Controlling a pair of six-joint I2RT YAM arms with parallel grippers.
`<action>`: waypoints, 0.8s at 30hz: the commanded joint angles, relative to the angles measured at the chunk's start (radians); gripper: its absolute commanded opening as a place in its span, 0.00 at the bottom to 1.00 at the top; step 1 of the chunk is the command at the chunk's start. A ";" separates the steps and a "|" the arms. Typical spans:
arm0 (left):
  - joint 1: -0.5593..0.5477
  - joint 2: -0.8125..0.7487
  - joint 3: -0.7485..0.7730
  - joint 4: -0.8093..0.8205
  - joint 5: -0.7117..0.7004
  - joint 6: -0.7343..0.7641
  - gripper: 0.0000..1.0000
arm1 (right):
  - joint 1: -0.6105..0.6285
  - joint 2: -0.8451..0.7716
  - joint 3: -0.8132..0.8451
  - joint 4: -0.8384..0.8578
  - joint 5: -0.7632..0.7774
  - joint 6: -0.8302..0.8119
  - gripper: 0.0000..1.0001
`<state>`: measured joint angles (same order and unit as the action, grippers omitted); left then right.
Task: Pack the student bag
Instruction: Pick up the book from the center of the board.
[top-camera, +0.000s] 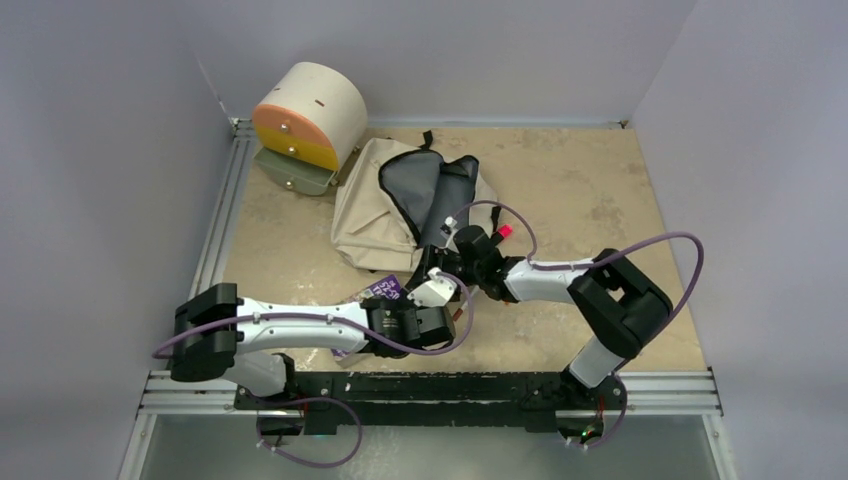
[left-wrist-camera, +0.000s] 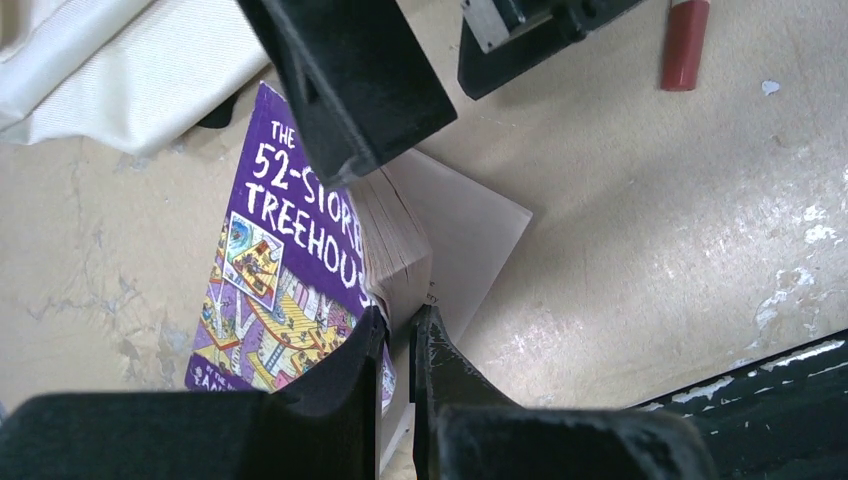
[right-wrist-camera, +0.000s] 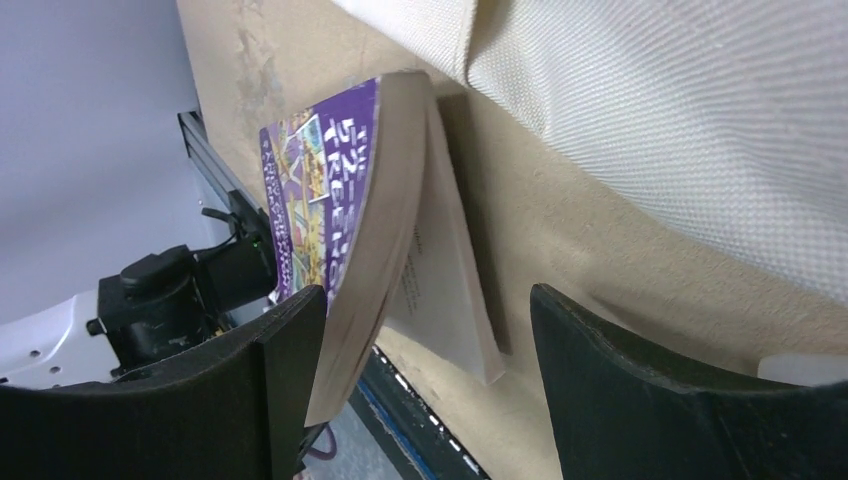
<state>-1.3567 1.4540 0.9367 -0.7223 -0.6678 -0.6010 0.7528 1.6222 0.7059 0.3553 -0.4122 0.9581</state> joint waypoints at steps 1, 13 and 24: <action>-0.011 -0.052 0.008 0.003 -0.103 -0.064 0.00 | 0.007 0.016 0.046 0.062 -0.030 0.007 0.77; -0.023 -0.128 0.000 -0.057 -0.171 -0.124 0.00 | 0.008 0.081 0.052 0.120 -0.054 0.019 0.79; -0.037 -0.189 -0.050 -0.003 -0.160 -0.104 0.00 | 0.015 0.154 0.091 0.189 -0.135 0.040 0.82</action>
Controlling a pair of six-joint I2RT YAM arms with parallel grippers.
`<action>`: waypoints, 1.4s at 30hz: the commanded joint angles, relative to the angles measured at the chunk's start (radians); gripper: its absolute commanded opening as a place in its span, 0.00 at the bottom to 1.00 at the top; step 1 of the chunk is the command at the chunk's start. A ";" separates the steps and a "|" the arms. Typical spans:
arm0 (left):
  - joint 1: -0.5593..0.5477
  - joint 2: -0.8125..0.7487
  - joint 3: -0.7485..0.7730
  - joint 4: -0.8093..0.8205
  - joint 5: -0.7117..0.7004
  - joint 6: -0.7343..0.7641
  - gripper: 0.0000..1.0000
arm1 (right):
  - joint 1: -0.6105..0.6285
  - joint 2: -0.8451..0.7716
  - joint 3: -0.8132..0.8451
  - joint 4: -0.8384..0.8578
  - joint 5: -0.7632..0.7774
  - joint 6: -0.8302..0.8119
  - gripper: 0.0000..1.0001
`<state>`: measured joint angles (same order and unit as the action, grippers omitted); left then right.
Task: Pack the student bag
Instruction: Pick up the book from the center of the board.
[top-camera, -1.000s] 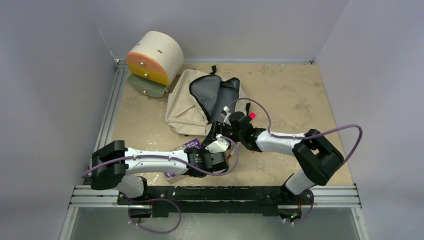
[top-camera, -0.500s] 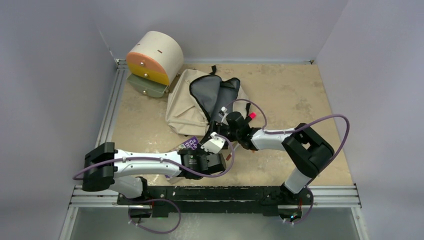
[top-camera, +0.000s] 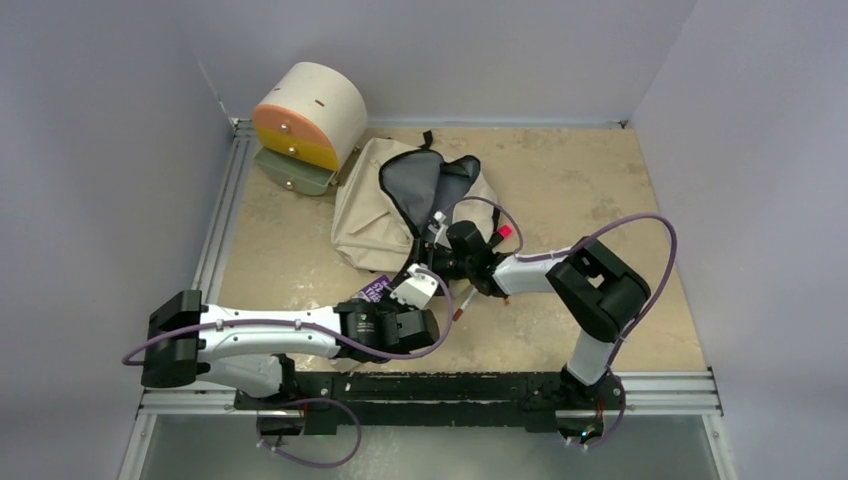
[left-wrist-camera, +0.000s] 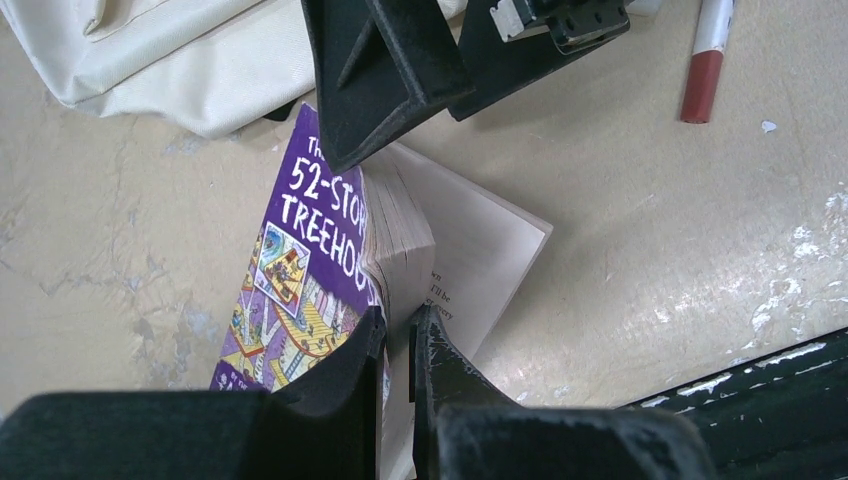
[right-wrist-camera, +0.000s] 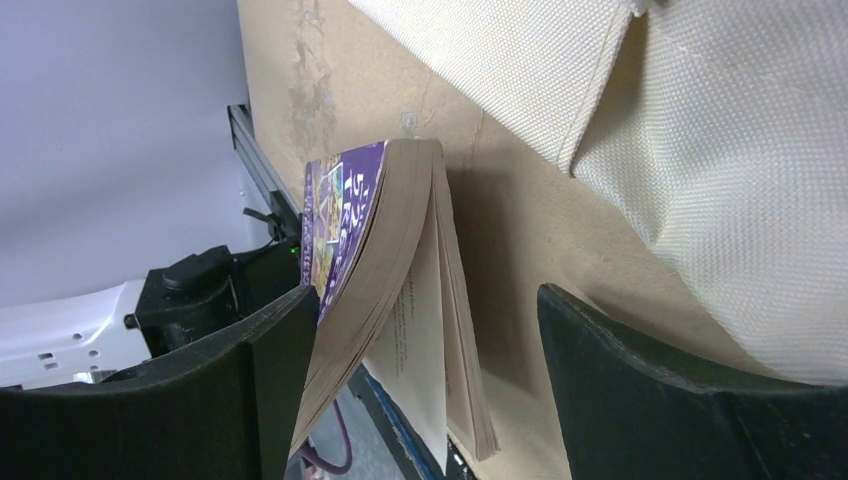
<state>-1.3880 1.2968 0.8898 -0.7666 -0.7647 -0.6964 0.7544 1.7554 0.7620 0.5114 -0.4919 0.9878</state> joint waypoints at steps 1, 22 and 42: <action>-0.006 -0.030 -0.005 0.042 -0.063 -0.011 0.00 | 0.017 0.028 0.038 0.036 -0.063 0.011 0.82; -0.025 -0.027 -0.028 0.071 -0.066 -0.008 0.00 | 0.087 0.152 0.089 0.110 -0.153 0.060 0.83; -0.029 -0.017 -0.036 0.078 -0.055 -0.014 0.00 | 0.107 0.118 0.062 0.168 -0.180 0.069 0.26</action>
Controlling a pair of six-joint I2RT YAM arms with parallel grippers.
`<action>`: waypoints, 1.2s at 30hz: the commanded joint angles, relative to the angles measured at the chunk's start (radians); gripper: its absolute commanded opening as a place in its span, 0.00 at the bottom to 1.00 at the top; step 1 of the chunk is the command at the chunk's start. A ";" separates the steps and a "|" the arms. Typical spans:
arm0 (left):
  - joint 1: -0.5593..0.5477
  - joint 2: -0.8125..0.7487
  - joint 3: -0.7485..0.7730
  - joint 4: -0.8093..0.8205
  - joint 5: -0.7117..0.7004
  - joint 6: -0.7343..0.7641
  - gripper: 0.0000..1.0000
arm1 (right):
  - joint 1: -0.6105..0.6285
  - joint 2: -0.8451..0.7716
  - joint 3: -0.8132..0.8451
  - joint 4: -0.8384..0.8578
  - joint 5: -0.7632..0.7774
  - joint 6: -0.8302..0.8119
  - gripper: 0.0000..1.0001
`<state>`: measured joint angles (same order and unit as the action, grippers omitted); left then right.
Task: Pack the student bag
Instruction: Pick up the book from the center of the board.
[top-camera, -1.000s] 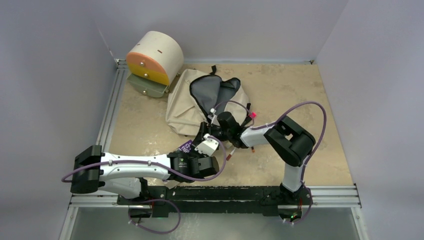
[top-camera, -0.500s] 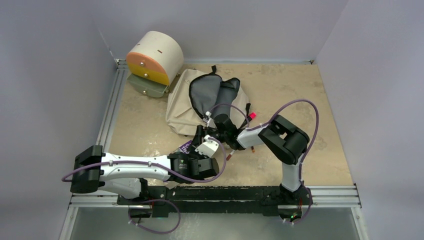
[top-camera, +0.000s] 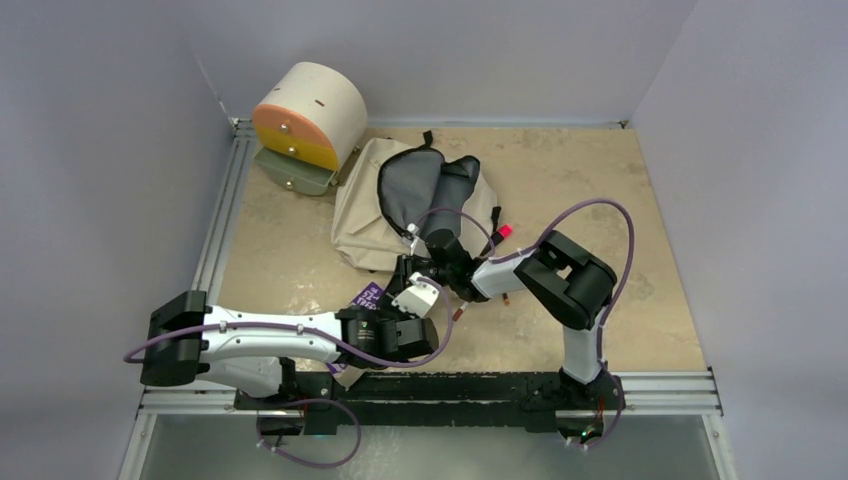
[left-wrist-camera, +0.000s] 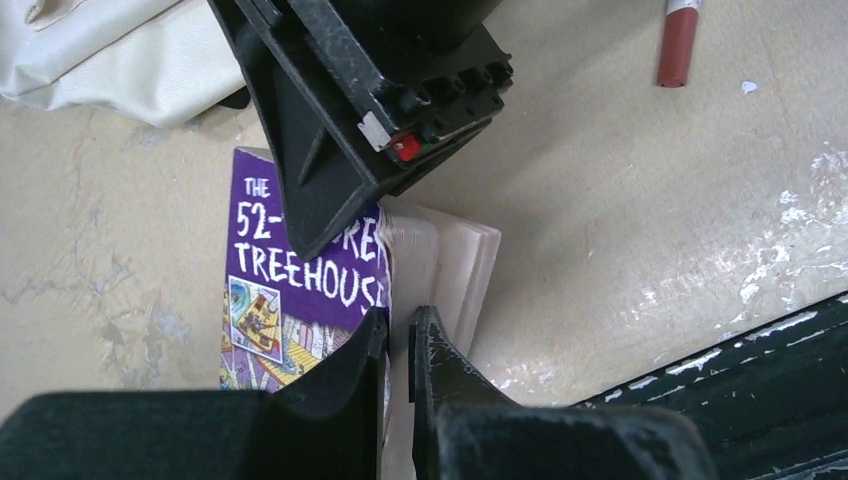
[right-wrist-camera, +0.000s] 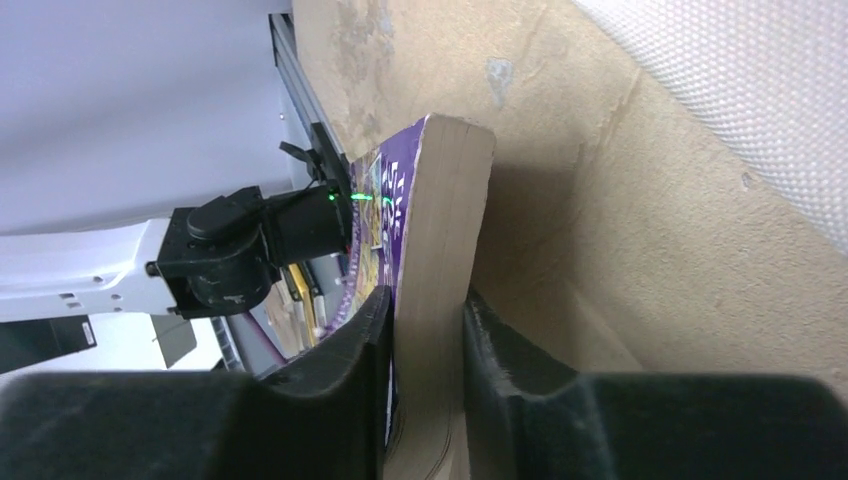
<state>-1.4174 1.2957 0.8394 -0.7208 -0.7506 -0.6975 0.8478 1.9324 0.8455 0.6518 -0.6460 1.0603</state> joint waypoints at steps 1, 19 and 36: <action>0.000 -0.018 0.015 0.037 -0.064 -0.012 0.00 | 0.013 -0.067 -0.025 0.025 -0.023 -0.006 0.22; 0.002 -0.443 0.018 0.319 0.116 0.236 0.65 | -0.115 -0.442 -0.137 -0.057 0.229 -0.187 0.00; 0.705 -0.350 0.192 0.444 1.034 0.657 0.64 | -0.134 -1.196 -0.399 0.105 0.508 -0.774 0.00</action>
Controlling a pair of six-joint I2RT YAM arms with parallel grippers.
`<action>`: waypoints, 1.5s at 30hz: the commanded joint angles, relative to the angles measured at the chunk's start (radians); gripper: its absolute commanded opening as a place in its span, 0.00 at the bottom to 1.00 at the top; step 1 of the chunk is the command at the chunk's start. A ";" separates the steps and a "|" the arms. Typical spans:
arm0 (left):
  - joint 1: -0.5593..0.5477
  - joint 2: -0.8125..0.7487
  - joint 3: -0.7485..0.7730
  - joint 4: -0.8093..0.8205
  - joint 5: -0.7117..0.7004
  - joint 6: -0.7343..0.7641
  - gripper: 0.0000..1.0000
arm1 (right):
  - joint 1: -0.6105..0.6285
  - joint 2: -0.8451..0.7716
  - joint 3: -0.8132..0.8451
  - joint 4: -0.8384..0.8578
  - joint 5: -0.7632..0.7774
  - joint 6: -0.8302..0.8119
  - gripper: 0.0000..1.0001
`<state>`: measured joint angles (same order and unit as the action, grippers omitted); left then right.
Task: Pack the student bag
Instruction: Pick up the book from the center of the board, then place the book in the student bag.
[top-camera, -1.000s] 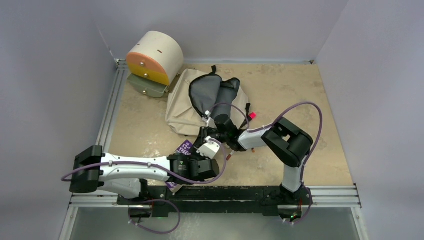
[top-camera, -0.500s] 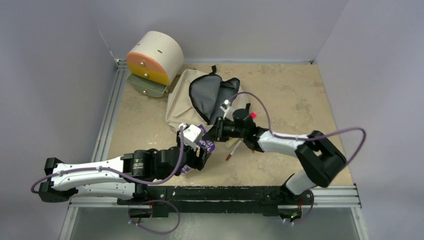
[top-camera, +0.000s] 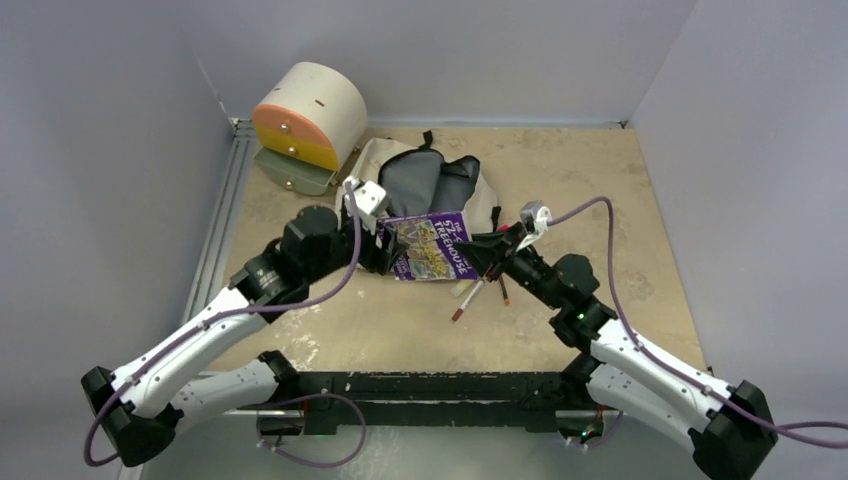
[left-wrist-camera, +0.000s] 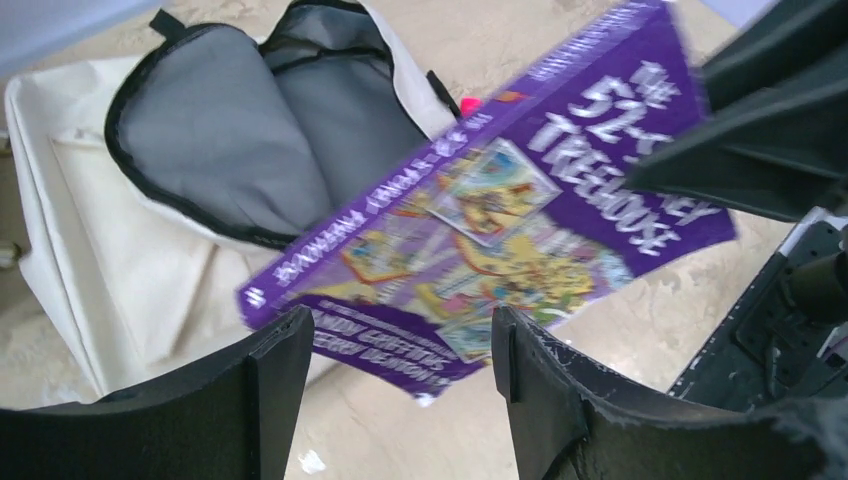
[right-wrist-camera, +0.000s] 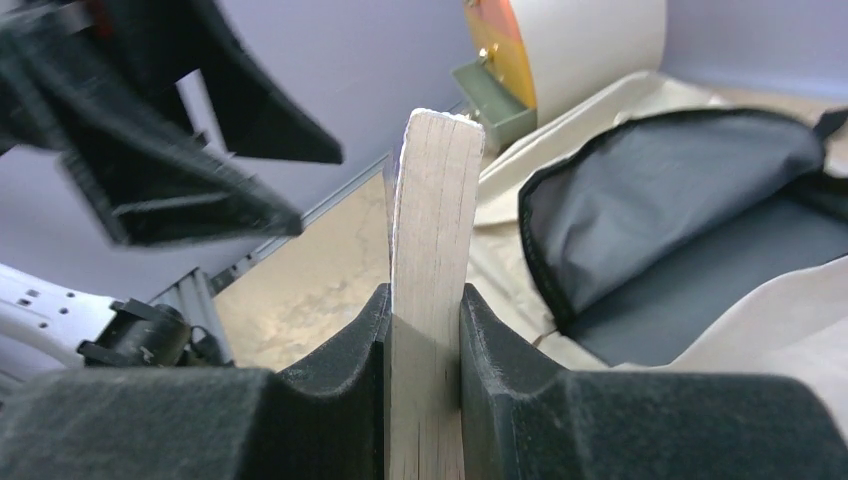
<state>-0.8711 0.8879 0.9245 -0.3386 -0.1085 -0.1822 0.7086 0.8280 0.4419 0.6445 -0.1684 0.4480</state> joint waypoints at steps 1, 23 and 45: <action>0.194 0.072 0.133 0.063 0.453 0.162 0.64 | 0.006 -0.109 0.010 0.091 0.016 -0.183 0.00; 0.238 0.211 0.323 -0.214 0.924 0.500 0.73 | 0.005 -0.165 0.125 -0.067 -0.427 -0.421 0.00; 0.237 0.313 0.303 -0.259 1.183 0.471 0.40 | 0.005 -0.155 0.144 -0.019 -0.416 -0.467 0.00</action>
<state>-0.6369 1.2011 1.2068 -0.6029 1.0000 0.2871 0.7116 0.6868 0.5156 0.5289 -0.5949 0.0433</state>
